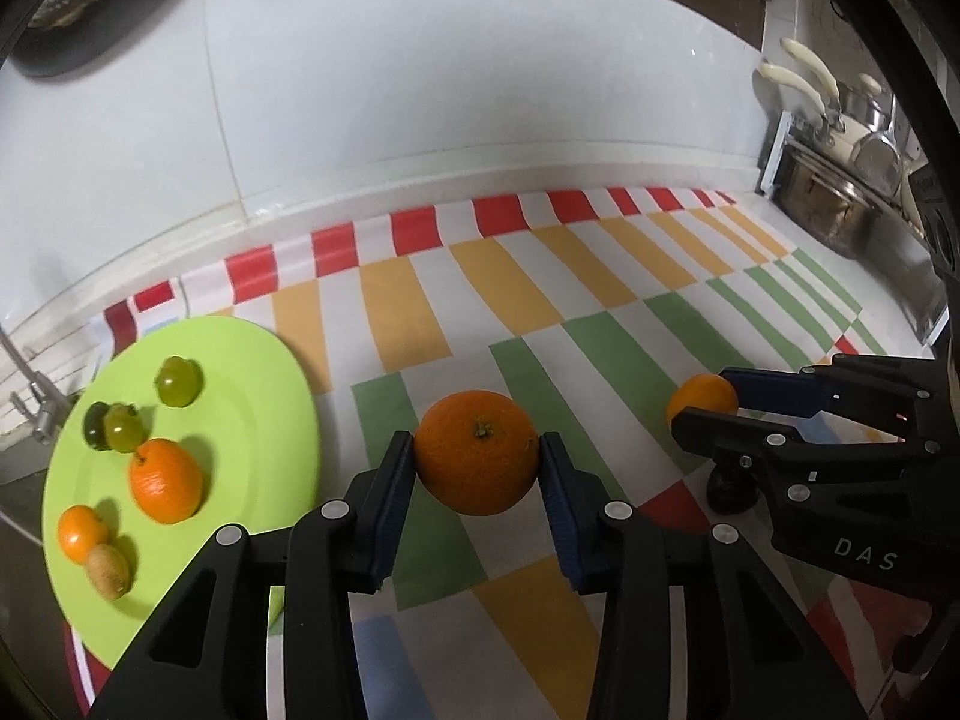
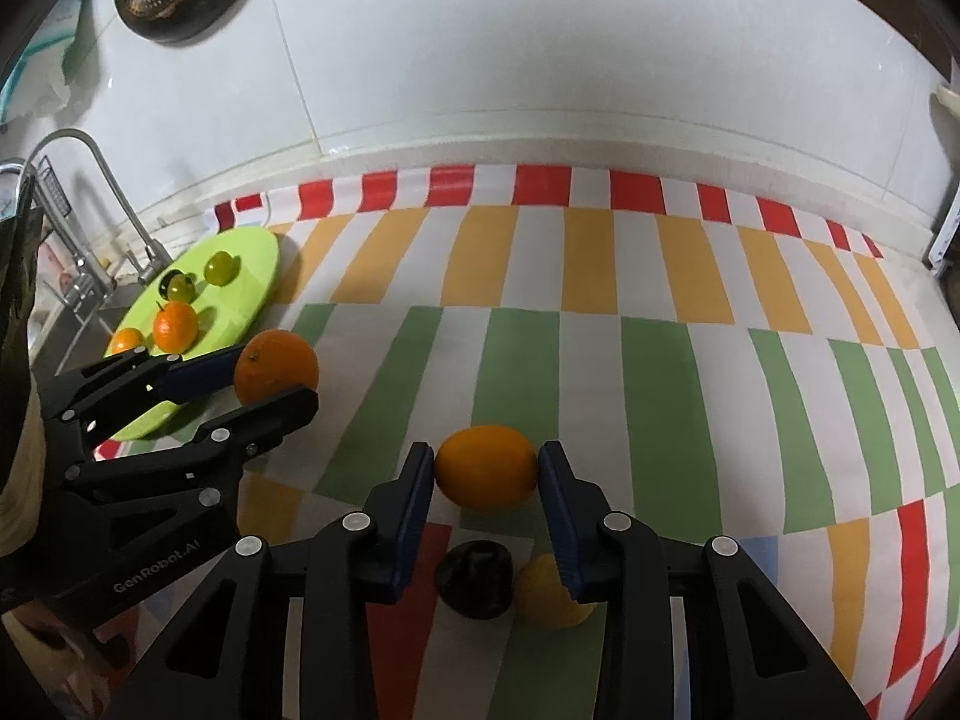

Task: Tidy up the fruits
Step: 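Grasp the large orange with left tool while right tool grasps the mandarin, then carry the orange with left tool while right tool carries the mandarin over the plate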

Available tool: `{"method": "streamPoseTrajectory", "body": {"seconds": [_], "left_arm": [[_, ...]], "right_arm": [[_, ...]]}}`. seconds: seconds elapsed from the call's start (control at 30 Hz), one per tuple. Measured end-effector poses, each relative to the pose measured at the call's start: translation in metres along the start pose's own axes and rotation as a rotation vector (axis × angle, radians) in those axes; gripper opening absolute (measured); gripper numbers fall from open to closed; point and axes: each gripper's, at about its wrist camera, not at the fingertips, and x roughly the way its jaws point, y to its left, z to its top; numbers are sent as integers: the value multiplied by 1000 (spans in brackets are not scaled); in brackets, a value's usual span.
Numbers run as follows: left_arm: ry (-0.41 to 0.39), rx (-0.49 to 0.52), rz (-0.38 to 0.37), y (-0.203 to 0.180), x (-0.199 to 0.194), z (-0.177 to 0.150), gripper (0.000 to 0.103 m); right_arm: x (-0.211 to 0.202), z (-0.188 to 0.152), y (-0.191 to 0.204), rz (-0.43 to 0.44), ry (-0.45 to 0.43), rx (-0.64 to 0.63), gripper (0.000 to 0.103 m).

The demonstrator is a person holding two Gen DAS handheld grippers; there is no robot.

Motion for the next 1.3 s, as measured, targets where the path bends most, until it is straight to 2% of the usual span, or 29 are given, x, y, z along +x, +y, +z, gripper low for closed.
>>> {"method": "streamPoseTrajectory", "body": {"seconds": [0.6, 1.3], "left_arm": [[-112, -93, 87, 9, -80, -11, 41], [-202, -143, 221, 47, -148, -30, 41]], "right_arm": [[-62, 6, 37, 36, -158, -68, 37], [-98, 11, 100, 105, -269, -143, 37]]}}
